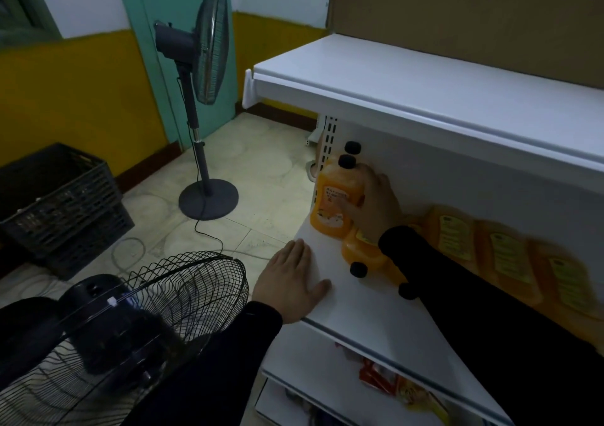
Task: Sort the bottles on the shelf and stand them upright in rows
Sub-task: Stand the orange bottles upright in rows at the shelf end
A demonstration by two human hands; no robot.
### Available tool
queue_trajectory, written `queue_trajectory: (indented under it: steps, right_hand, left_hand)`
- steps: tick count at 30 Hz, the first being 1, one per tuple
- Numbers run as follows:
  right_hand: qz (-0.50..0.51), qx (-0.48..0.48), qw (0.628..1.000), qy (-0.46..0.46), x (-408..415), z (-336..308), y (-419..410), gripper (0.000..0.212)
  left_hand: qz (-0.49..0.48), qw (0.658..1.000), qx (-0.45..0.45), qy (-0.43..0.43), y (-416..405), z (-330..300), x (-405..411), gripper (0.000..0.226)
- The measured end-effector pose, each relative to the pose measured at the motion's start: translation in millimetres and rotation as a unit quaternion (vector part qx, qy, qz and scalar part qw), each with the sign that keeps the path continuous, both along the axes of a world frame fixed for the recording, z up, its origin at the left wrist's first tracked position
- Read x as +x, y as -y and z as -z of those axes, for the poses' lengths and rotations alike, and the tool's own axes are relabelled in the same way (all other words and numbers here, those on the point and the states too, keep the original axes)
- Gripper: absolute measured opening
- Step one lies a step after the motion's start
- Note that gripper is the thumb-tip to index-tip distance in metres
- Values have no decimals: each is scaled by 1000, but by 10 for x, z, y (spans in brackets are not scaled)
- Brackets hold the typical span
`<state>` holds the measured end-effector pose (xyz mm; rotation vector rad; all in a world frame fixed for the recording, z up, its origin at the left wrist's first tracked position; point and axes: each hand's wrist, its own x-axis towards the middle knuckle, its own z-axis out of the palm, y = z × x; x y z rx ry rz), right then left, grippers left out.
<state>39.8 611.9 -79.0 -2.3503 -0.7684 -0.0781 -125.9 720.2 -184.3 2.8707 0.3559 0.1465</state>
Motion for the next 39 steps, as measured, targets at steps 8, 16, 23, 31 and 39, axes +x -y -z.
queue_trajectory:
  steps: [8,16,23,31,39]
  right_hand:
    - [-44,-190,981,19,-244,280,675,106]
    - [-71,-302,948,75,-339,469,694,76]
    - [-145,-199,964,96,-288,-221,916,40]
    - [-99,-52,993,31,124,-390,918,38]
    - [-108,-64,992,7,440,-316,724,68]
  left_hand:
    - [-4,1000,-2,-3,23,-20,20,91]
    - [10,999,-40,34,93,-137,19,75]
    - [33,959,-272,73,502,-383,271,64]
    - [30,941,-330,71,698,-537,550,67]
    - [41,999,19,-14,278,-189,170,78]
